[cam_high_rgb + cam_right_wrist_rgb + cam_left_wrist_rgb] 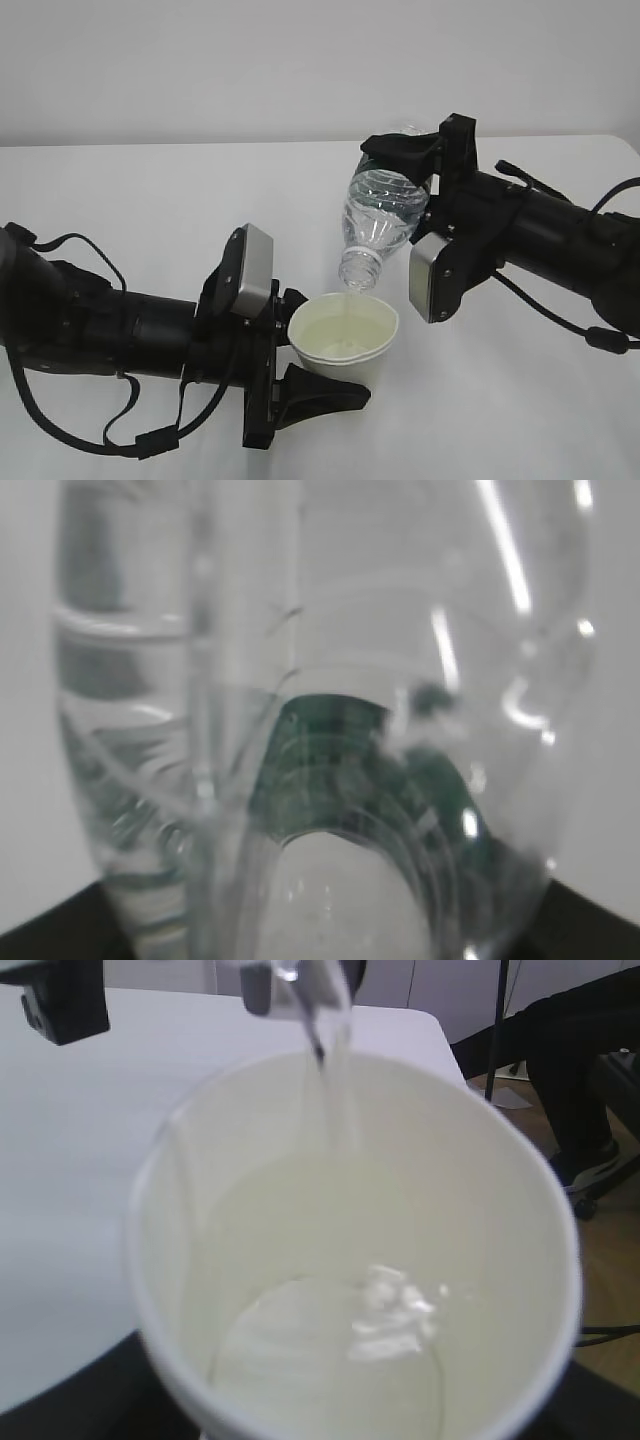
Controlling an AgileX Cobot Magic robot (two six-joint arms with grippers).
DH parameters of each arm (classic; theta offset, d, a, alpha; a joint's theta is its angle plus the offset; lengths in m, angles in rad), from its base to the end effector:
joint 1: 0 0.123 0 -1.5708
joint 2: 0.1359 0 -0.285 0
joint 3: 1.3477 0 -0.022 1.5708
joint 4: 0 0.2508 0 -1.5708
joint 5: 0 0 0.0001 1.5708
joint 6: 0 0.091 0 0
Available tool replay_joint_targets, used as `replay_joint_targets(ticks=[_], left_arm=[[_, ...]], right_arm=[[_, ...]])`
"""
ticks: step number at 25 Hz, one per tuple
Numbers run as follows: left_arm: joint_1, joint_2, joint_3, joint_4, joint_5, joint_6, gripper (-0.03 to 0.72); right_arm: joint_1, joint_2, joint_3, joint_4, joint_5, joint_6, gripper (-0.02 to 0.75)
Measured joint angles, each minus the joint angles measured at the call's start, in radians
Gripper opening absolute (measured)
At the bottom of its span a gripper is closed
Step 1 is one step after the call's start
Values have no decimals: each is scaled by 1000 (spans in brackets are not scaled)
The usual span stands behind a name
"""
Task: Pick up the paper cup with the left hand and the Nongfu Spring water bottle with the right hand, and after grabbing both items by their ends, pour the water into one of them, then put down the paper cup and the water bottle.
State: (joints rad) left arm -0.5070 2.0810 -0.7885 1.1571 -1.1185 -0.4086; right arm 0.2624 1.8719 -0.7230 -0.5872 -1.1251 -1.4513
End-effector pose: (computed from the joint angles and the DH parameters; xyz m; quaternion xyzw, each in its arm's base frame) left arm 0.2493 -0.2241 0.0987 0.5382 0.5914 -0.4304 0.4187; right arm 0.3174 0.1323 0.1719 -0.6757 0.2205 -0.3182 0.6274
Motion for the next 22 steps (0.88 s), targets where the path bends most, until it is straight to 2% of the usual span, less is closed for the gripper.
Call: replay_joint_targets(ticks=[22], left_arm=[[0,0,0,-4,0,0,482]], right_arm=[[0,0,0,0,0,-7,445]])
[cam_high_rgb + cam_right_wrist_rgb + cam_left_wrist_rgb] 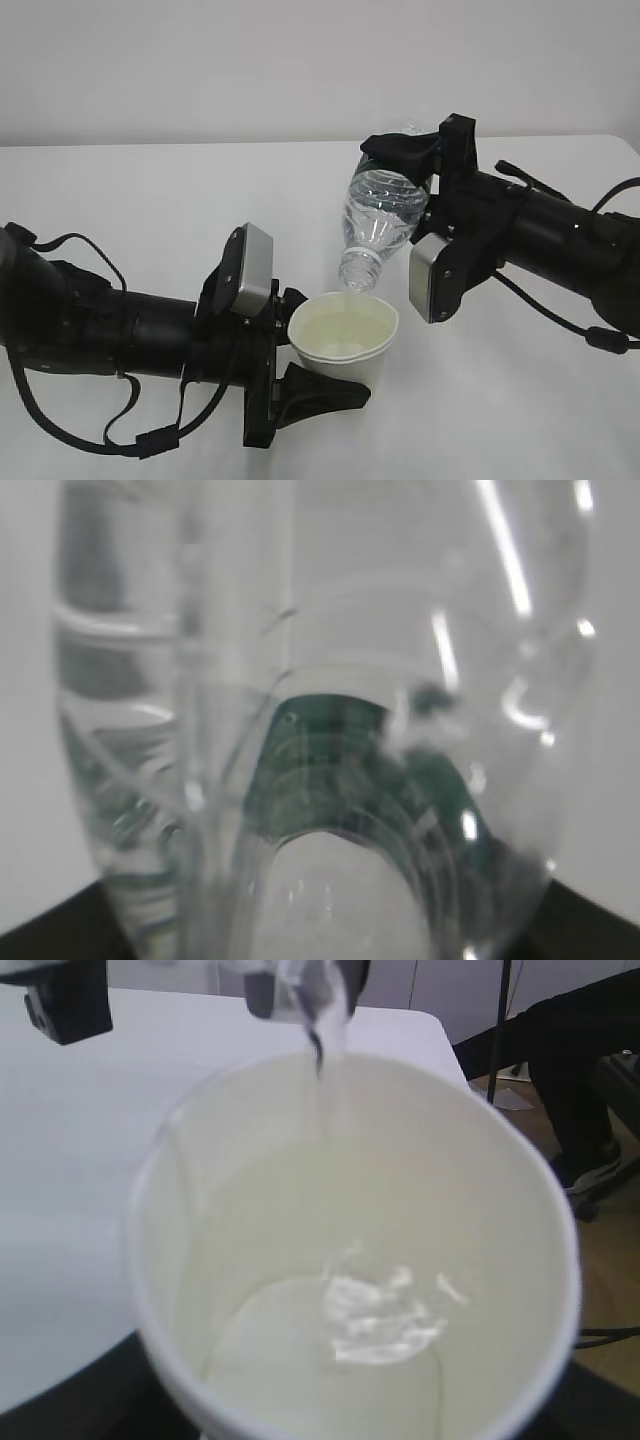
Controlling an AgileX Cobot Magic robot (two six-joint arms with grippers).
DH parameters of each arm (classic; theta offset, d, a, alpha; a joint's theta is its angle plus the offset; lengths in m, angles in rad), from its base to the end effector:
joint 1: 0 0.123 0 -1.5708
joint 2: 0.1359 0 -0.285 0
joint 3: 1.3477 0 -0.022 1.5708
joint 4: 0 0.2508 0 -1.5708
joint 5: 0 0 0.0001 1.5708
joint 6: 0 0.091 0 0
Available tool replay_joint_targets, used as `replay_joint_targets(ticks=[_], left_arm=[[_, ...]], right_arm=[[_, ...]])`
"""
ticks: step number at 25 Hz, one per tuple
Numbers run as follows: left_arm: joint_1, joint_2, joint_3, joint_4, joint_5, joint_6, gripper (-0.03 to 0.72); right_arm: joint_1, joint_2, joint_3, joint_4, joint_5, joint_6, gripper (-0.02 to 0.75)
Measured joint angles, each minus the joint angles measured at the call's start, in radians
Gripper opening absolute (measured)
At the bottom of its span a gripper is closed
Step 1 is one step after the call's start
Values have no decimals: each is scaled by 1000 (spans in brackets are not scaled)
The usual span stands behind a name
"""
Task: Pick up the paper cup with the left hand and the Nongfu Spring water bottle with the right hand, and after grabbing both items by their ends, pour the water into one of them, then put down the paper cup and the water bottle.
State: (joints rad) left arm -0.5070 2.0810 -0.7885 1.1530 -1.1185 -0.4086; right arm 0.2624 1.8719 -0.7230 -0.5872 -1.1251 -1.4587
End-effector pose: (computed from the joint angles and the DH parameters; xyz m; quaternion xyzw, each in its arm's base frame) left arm 0.2496 -0.2242 0.0988 0.5367 0.5923 -0.4302 0.4196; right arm 0.3174 0.1323 0.1719 -0.6765 0.2180 -0.3205 0.6262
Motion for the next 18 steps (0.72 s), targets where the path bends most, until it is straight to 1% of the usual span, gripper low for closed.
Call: replay_joint_targets(ticks=[8,18], left_arm=[[0,0,0,-3,0,0,481],[0,0,0,-5,0,0,480]], right_arm=[[0,0,0,2,0,-1,445],[0,0,0,14,-1,130,445]])
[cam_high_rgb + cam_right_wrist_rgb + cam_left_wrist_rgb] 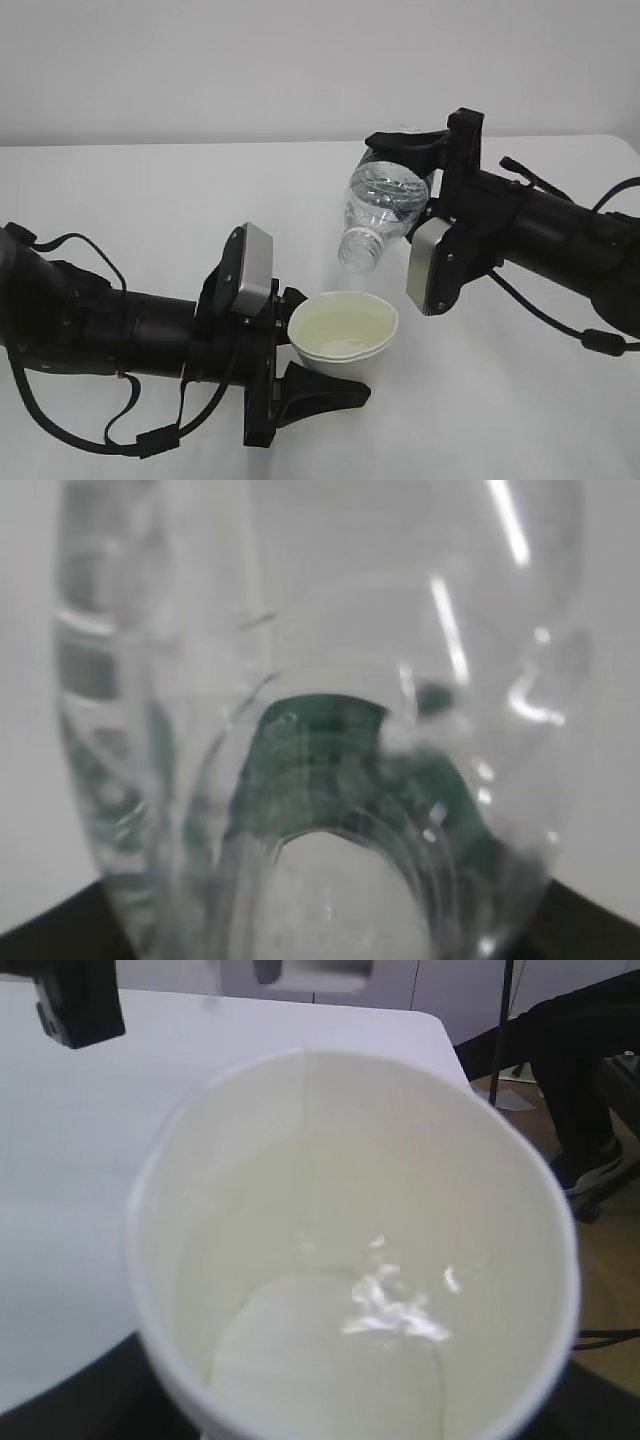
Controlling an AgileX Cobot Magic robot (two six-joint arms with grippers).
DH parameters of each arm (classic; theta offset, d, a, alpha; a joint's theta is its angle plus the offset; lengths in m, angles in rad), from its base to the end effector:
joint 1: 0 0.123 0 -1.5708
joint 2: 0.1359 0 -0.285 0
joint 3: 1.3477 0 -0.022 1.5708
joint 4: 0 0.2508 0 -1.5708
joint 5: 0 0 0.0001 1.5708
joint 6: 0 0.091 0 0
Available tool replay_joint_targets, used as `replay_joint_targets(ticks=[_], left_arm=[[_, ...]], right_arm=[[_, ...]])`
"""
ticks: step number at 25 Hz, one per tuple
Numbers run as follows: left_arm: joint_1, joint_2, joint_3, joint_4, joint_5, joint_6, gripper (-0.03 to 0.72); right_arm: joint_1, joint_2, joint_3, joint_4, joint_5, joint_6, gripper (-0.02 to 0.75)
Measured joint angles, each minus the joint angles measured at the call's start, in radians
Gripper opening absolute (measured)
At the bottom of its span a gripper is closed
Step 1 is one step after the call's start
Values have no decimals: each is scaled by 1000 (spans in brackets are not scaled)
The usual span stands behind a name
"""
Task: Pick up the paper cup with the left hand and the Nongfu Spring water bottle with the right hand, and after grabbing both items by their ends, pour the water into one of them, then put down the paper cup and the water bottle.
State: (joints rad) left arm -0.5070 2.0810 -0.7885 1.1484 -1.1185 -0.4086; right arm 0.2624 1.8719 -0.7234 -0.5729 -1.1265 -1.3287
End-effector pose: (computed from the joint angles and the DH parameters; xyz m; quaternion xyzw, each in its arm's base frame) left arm 0.2499 -0.2242 0.0989 0.5349 0.5933 -0.4299 0.4207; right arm 0.3183 0.1316 0.1724 -0.6568 0.2667 -0.2819 0.6465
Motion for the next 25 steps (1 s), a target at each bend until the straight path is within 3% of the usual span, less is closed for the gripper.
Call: replay_joint_targets(ticks=[25], left_arm=[[0,0,0,-7,0,0,480]], right_arm=[[0,0,0,27,0,340,445]])
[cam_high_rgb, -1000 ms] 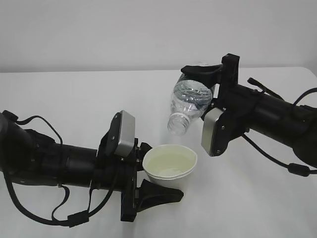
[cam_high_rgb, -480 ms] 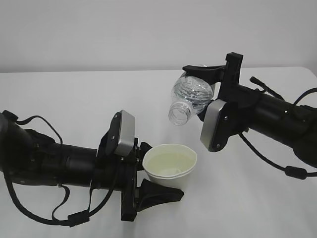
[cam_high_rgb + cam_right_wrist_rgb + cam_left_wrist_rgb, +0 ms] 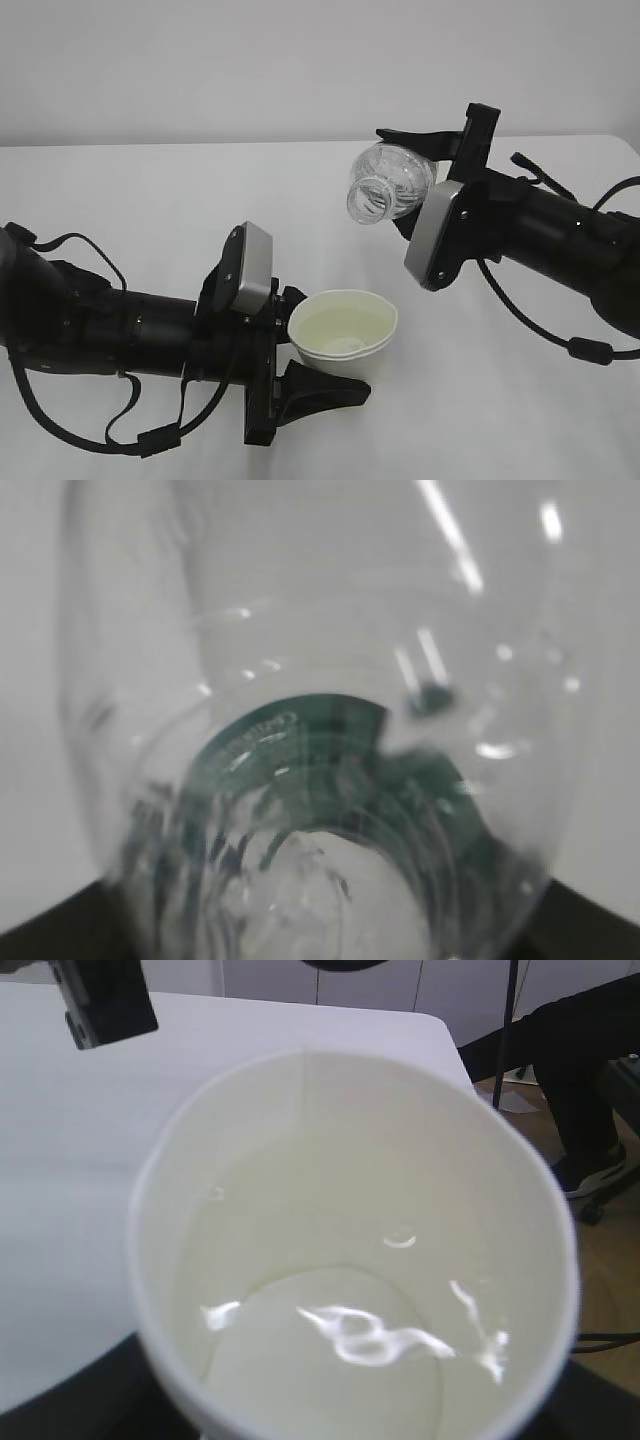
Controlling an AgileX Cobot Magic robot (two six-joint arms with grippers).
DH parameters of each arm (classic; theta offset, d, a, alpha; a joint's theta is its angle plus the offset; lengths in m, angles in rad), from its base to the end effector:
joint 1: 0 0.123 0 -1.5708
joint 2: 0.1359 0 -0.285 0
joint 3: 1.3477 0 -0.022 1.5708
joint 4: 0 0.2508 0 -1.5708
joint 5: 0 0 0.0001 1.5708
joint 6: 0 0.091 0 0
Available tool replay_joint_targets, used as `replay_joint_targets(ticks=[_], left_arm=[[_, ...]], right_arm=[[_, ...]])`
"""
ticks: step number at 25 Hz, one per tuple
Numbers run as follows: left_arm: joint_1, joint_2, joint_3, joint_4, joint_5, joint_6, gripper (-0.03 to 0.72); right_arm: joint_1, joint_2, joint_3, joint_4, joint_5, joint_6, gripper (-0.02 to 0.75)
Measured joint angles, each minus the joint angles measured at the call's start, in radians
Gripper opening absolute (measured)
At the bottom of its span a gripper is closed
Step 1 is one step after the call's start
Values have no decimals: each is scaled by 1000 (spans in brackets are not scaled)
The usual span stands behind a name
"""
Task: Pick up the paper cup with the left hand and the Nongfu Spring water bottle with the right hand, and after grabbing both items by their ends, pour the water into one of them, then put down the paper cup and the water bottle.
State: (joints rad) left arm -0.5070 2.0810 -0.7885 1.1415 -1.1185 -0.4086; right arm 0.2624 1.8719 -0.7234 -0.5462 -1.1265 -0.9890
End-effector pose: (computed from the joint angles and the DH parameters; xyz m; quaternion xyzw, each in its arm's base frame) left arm 0.2505 -0.2242 0.0991 0.5323 0.5948 -0.4295 0.4223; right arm 0.3197 0.1300 0.1730 -0.5939 0.3831 -0.1732 0.6860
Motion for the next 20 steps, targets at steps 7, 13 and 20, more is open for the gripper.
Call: replay_joint_targets(ticks=[7,13,20], left_arm=[[0,0,0,0,0,0,480],[0,0,0,0,0,0,480],[0,0,0,0,0,0,480]], right_arm=[[0,0,0,23,0,110,445],[0,0,0,50,0,184,445],[0,0,0,66,0,313,445]])
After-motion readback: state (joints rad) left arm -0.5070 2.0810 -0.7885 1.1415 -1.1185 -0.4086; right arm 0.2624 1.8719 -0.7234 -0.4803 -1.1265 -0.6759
